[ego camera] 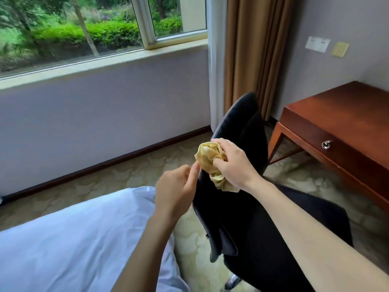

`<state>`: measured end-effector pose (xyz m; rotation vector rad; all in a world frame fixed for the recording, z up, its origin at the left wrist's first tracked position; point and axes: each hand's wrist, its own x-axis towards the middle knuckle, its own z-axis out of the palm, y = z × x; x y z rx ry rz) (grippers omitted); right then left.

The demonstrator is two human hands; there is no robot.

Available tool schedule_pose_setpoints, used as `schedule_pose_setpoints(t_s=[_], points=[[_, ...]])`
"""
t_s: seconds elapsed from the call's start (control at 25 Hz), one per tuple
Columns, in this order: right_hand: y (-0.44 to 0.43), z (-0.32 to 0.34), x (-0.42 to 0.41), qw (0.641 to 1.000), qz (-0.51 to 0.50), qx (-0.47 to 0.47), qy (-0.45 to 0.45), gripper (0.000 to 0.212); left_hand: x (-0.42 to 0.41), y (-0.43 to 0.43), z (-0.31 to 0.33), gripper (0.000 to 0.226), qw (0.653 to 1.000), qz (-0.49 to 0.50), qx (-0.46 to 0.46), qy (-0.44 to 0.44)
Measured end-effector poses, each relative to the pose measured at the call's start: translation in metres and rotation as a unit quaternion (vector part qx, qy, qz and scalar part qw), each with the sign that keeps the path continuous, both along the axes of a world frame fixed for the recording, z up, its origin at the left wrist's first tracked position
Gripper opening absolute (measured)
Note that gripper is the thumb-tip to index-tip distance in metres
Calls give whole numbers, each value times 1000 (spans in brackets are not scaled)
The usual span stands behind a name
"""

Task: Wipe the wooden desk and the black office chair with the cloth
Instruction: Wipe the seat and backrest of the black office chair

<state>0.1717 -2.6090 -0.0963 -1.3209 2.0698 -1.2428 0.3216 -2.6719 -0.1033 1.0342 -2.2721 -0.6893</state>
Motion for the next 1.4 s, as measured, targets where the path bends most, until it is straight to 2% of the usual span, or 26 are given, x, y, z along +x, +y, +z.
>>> schedule_pose_setpoints(t_s=[0.08,0.2,0.24,0.32,0.44,0.52,0.56,0.6,0.72,0.8,1.04,1.24,1.4], points=[[18,0,15,1000,-18,5,-20,44,1,0,6,74,1000,24,6,8],[42,6,30,996,-32,61,-55,50,-11,-4,17,49,996,60,-60,23],[50,10,36,995,-26,74,-64,43,-15,-6,21,36,995,50,-81,36],[71,18,47,992,-7,104,-77,17,-28,-11,24,12,992,-53,-89,68],[95,31,56,982,44,178,-32,15,-42,-14,16,30,971,-225,-80,12],[109,36,59,978,52,204,-9,3,-44,-9,5,32,953,-278,-103,-65],[117,37,61,977,51,209,-3,7,-42,-4,-2,30,948,-288,-105,-86],[124,37,63,976,46,212,-3,13,-39,2,-8,28,949,-286,-98,-91],[152,32,70,980,28,197,-18,5,-30,28,-17,30,961,-252,-95,-63],[172,31,71,980,20,197,-24,8,-24,50,-19,36,966,-227,-104,-60],[224,31,76,983,-17,176,-52,20,-3,105,-14,53,958,-204,-163,-120],[255,36,71,978,-79,187,-52,22,-10,135,-2,48,922,-228,-232,-209],[271,38,66,972,-115,198,-55,18,-20,146,6,41,874,-303,-307,-223]])
